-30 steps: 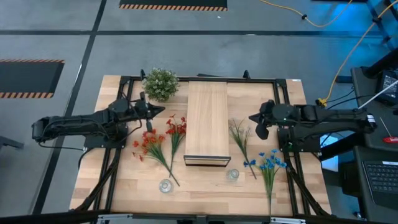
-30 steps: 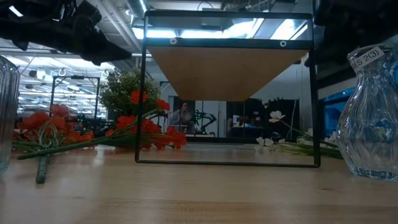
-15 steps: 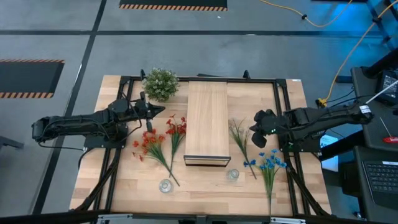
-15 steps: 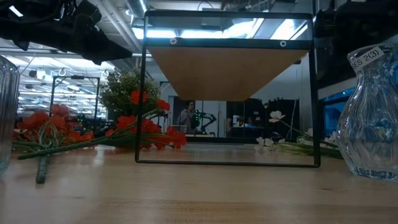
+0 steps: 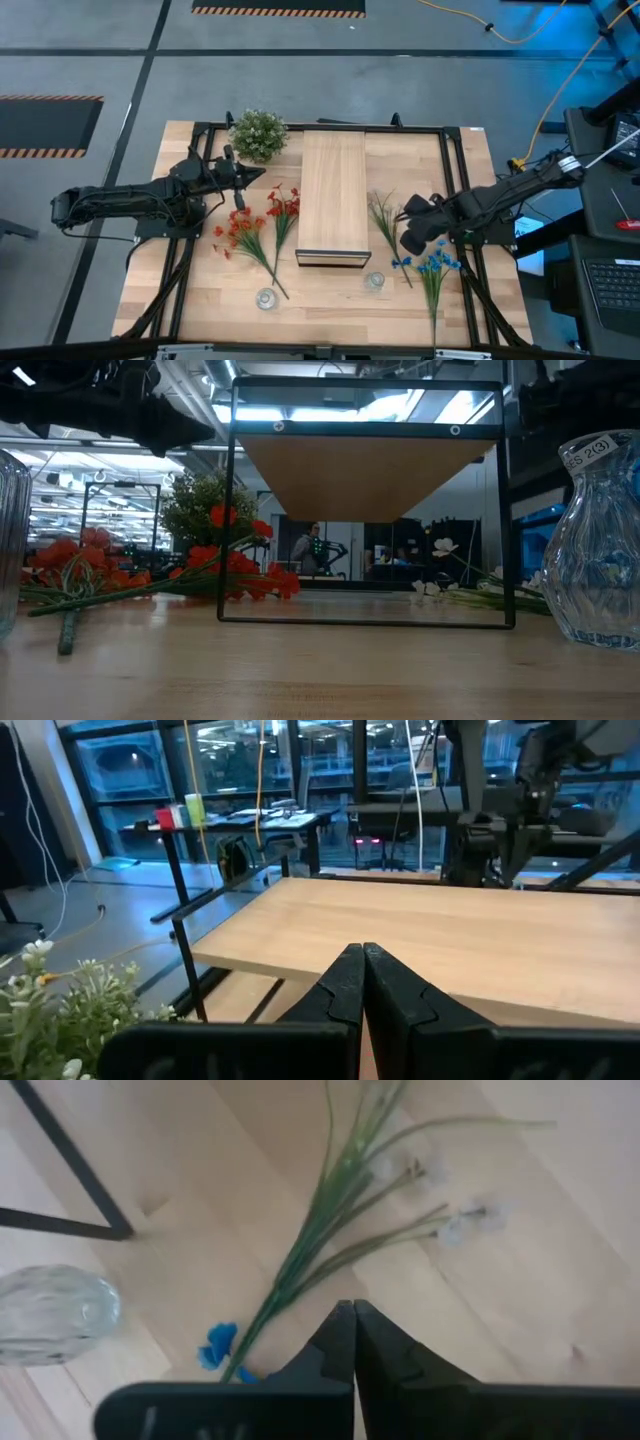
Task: Pick and place flowers into a vace then onto a shelf
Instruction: Put the white flowers into the right transparent flower vase
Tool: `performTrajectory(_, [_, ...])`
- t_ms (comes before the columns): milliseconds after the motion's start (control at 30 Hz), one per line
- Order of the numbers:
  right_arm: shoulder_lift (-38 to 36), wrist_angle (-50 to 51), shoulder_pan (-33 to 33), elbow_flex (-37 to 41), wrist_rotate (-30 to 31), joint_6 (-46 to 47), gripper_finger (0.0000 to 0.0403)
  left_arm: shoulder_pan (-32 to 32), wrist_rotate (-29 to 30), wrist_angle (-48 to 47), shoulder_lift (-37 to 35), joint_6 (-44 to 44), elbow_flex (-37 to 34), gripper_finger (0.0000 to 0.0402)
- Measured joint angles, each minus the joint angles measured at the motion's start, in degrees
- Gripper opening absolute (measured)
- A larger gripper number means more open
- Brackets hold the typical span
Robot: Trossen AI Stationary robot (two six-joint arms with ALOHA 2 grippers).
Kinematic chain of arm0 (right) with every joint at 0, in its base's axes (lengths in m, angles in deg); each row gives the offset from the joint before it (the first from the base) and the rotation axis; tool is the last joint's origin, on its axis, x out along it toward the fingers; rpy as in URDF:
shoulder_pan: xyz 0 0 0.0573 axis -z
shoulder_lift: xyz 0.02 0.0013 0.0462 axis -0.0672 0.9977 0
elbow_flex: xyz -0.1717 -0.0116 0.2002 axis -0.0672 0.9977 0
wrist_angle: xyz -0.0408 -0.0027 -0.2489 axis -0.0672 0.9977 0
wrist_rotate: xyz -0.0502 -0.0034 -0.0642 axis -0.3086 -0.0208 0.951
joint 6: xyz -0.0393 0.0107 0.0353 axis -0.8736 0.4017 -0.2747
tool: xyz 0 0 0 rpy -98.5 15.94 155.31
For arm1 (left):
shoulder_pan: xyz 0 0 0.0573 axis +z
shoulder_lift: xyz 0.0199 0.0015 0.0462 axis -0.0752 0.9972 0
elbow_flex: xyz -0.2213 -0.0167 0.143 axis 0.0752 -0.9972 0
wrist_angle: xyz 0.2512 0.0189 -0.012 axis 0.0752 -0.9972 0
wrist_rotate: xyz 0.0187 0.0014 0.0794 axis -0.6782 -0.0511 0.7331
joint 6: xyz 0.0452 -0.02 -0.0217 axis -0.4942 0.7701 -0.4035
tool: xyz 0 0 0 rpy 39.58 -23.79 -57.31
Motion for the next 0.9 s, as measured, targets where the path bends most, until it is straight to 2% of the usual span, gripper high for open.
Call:
performTrajectory(300, [2.82, -0.15, -1.27, -0.39, -0.26, 2.70, 0.0019, 0.00, 0.06, 1.30, 0.00, -1.95, 0.00, 0.0004])
performTrajectory(433, [2.86, -0.45, -1.27, -0.39, -0.41, 5.23, 0.0041, 0.00, 0.08, 1.30, 0.00, -1.95, 0.00, 0.0004])
performTrajectory(900, [3.38, -3.51, -1.25, -0.39, -1.94, 5.05, 0.0211, 0.01, 0.12, 1.25, 0.00, -1.92, 0.00, 0.0004])
